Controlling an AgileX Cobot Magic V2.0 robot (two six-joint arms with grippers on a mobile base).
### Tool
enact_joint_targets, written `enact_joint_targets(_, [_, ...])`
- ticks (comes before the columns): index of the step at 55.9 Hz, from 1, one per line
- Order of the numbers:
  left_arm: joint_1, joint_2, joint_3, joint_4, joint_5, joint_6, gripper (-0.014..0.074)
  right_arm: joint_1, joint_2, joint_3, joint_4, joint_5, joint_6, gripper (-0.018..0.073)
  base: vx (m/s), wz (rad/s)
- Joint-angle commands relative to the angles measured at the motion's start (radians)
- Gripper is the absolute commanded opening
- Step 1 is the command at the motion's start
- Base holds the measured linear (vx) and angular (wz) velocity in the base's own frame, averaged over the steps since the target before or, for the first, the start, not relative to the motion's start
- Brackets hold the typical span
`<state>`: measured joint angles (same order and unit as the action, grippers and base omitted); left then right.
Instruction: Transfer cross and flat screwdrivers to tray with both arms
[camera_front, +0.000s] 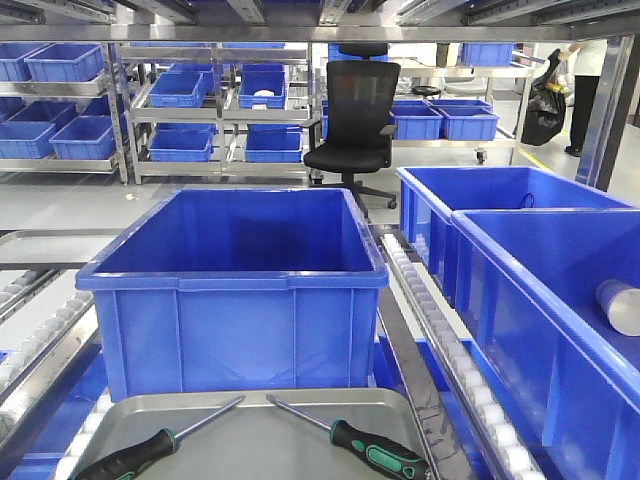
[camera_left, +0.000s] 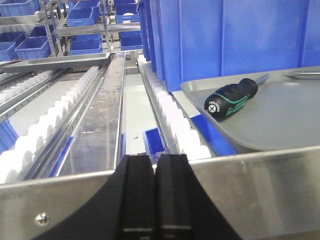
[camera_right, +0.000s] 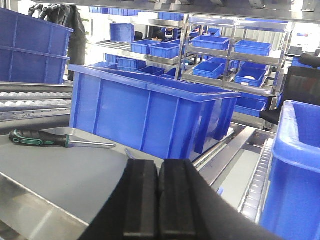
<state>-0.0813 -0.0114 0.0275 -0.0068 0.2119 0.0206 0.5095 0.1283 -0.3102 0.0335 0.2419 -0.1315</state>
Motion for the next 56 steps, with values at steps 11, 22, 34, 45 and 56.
enact_joint_targets(11, [0.001,-0.014,-0.025,0.0,-0.085,-0.011,0.0003,-0.002,0.01,-0.027,-0.009,-0.084,0.001,-0.0008,0.0,0.0])
enact_joint_targets(22, [0.001,-0.014,-0.025,0.0,-0.085,-0.011,0.0003,-0.002,0.01,-0.027,-0.009,-0.084,0.001,-0.0008,0.0,0.0])
enact_joint_targets(34, [0.001,-0.014,-0.025,0.0,-0.085,-0.011,0.0003,-0.011,0.01,0.028,-0.011,-0.129,0.0,-0.0008,0.0,0.0])
enact_joint_targets(45, [0.0,-0.014,-0.025,0.0,-0.085,-0.011,0.0003,-0.286,0.004,0.199,-0.051,-0.181,0.088,-0.0008,0.0,0.0])
enact_joint_targets(56, [0.0,-0.014,-0.025,0.0,-0.085,-0.011,0.0003,-0.538,-0.124,0.344,-0.108,-0.211,0.243,-0.0008,0.0,0.0])
